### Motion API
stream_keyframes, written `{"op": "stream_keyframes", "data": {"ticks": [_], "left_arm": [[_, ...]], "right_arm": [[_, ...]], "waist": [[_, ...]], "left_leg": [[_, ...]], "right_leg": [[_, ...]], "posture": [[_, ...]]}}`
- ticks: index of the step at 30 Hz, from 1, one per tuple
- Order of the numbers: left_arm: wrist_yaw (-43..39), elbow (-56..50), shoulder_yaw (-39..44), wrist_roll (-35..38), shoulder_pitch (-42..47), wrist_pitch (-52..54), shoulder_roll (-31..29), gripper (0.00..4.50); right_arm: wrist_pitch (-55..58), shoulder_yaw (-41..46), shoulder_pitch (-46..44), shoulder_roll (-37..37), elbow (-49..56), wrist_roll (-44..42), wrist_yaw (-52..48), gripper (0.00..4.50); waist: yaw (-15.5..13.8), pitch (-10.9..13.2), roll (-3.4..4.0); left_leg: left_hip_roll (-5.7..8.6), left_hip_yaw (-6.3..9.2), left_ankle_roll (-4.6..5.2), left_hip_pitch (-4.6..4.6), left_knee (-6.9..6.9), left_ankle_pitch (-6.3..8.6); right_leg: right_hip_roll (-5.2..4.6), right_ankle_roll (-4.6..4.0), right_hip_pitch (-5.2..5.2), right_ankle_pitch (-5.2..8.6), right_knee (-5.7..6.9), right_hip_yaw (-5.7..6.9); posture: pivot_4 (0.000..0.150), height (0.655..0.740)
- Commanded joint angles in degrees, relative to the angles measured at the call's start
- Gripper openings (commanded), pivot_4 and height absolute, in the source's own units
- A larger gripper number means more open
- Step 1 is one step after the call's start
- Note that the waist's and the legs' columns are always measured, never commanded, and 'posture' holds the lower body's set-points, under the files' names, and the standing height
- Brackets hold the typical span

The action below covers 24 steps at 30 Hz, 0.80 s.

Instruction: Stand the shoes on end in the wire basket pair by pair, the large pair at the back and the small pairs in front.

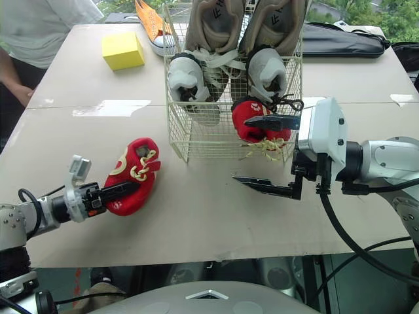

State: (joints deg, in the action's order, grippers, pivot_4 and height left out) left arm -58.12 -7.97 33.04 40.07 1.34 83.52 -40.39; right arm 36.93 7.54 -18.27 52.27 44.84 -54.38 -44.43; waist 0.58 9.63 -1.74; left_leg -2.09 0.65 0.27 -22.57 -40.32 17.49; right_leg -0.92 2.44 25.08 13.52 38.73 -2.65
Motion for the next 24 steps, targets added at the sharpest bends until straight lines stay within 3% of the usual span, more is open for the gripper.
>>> {"op": "stream_keyframes", "data": {"ticks": [1,4,7,15,24], "left_arm": [[4.9,-3.8,-0.7,-0.2,-2.0,-0.8,-0.4,2.43],[6.4,-3.8,-1.2,-1.4,-2.2,-5.2,-1.7,3.74],[3.2,-2.0,-1.8,-1.0,-0.3,-8.0,-8.2,3.74],[-6.4,9.7,-12.7,-3.1,7.8,-17.0,-23.5,3.74],[-13.0,15.6,-29.2,-7.2,20.0,-20.7,-26.0,3.74]], "right_arm": [[-1.1,1.9,0.4,-0.1,2.0,-0.3,0.3,4.5],[-1.0,2.0,0.7,-0.1,2.5,-0.5,0.7,4.5],[-1.0,2.3,1.6,-0.1,3.1,-0.7,1.2,4.5],[-1.1,2.2,2.0,-0.1,3.4,-0.2,1.6,4.5],[-0.8,2.1,3.1,-0.2,4.6,-0.4,3.1,4.5]], "waist": [[0.0,-0.1,0.14],[0.0,-0.2,0.4],[0.1,-0.2,0.42],[0.0,-0.1,0.43],[-0.1,-0.1,0.41]], "left_leg": [[0.0,-0.04,0.0,0.04,0.01,0.0],[0.02,-0.05,0.0,0.18,0.03,0.0],[0.0,-0.12,0.0,0.85,0.17,0.0],[-0.11,-0.17,0.0,0.67,0.19,0.0],[-0.08,-0.19,-0.01,0.42,0.29,0.01]], "right_leg": [[0.0,0.0,-0.01,0.0,-0.01,-0.03],[0.05,-0.01,-0.12,0.01,0.0,-0.03],[0.33,-0.25,-0.7,0.18,0.01,-0.05],[0.75,-0.47,-0.51,0.29,0.06,0.0],[0.72,-0.45,-0.34,0.29,-0.12,0.06]], "posture": [[0.15,0.74],[0.15,0.74],[0.15,0.74],[0.15,0.74],[0.15,0.74]]}}
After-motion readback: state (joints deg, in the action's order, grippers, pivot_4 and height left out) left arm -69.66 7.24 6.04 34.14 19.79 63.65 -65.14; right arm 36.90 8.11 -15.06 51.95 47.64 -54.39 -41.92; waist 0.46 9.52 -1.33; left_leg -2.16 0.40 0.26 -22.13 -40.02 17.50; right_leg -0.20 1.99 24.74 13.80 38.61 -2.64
